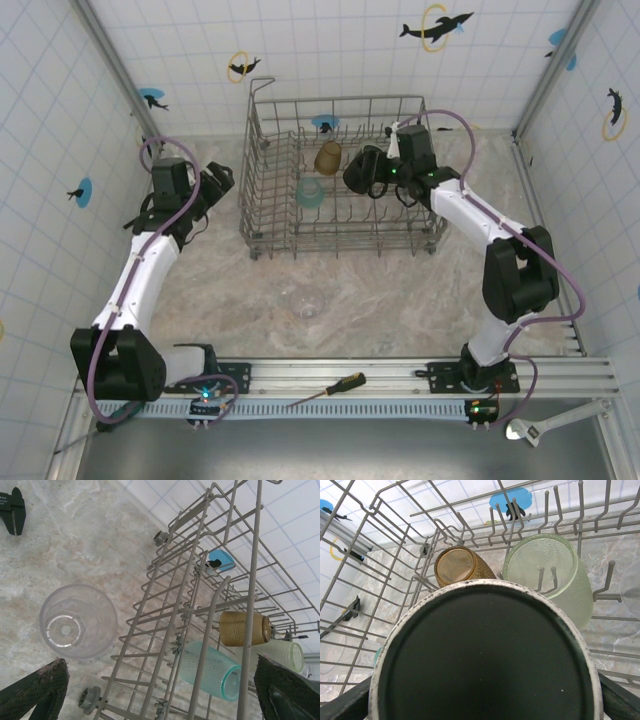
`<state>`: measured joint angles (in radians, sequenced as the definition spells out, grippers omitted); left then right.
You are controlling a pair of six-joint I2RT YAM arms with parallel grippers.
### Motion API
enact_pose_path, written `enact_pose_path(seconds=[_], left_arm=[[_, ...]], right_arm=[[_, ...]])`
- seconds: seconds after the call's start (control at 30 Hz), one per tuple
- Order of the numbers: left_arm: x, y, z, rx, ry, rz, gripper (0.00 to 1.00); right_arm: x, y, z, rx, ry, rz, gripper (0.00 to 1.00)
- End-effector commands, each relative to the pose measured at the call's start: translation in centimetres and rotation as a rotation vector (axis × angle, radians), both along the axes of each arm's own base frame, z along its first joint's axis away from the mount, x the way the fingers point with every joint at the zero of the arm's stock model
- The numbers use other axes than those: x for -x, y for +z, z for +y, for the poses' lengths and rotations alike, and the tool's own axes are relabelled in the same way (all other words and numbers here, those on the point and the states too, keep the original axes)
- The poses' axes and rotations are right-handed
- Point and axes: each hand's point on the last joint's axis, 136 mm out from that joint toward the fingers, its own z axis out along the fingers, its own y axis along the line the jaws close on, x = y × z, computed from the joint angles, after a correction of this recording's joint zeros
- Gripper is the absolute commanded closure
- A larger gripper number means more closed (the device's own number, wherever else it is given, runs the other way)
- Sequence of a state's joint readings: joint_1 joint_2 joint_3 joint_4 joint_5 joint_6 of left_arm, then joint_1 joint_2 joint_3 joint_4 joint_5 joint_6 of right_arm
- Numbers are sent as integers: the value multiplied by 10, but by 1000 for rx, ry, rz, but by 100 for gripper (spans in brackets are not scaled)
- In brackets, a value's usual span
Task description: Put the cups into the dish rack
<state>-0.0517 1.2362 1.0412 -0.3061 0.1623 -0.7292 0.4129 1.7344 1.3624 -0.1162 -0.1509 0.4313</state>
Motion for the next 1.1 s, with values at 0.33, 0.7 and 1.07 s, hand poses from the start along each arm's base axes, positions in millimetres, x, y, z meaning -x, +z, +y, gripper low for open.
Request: enact_pose_path(seconds=[0.33,0.7,1.07], left_arm=[[13,-9,16,-65,29,30,3],[16,-9,19,-71,41,35,3],[19,-10,21,-79,51,41,3]], right_arm=[[-14,20,25,99,34,-130,56],[-20,-2,41,223,60,-152,56],[-24,-35,52,315,82,-134,54]])
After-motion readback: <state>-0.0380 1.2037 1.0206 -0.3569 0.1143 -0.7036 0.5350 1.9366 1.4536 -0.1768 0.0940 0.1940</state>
